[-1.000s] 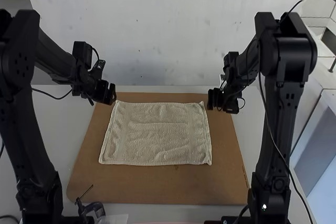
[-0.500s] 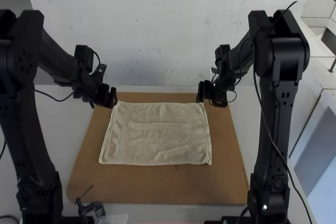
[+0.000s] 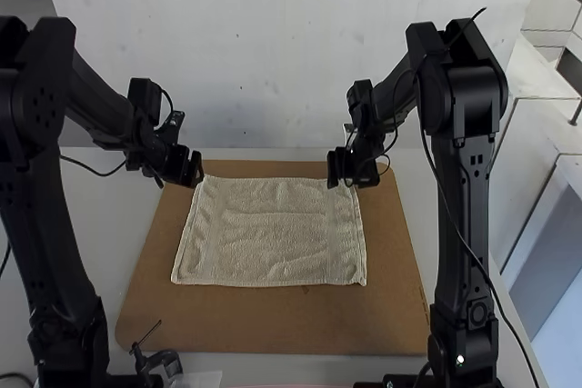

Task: Fold the towel.

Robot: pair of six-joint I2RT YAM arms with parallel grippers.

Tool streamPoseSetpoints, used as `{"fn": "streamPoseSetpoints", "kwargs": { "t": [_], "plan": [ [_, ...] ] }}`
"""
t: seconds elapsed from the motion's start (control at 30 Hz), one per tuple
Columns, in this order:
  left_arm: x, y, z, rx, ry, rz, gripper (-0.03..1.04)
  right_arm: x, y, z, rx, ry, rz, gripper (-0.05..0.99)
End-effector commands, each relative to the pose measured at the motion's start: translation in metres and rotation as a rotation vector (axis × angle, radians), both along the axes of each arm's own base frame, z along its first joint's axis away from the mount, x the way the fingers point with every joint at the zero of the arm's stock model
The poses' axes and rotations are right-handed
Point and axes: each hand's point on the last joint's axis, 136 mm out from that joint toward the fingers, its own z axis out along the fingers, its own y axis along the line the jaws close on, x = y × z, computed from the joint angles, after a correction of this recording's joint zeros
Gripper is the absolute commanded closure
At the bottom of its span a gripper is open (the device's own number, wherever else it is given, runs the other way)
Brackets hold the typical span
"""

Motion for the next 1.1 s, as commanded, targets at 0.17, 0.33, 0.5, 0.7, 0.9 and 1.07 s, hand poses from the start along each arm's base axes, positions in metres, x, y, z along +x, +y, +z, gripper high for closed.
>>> {"fn": "streamPoseSetpoints", "kwargs": {
  "t": [0.17,0.33,0.5,0.7,0.9,1.07],
  "plan": [
    [0.008,0.005,0.007,-0.004,-0.027,-0.008,0.04,0.015,-0.031,0.004,-0.062,-0.031,-0.060,0.07],
    [0.008,0.006,0.007,-0.004,-0.026,-0.007,0.04,0.010,-0.033,-0.004,-0.060,-0.018,-0.069,0.18],
    [0.008,0.006,0.005,-0.004,-0.021,-0.007,0.04,0.004,-0.028,-0.007,-0.018,0.007,-0.064,0.19],
    [0.009,0.007,0.002,-0.004,-0.018,-0.005,0.04,0.002,-0.018,-0.008,0.014,0.011,-0.060,0.29],
    [0.009,0.009,0.001,-0.002,-0.017,-0.001,0.04,-0.001,-0.012,-0.015,0.011,0.023,-0.046,0.32],
    [0.009,0.012,-0.003,-0.010,-0.010,0.002,0.04,-0.003,-0.010,-0.023,0.010,0.028,-0.046,0.39]
  ]
}}
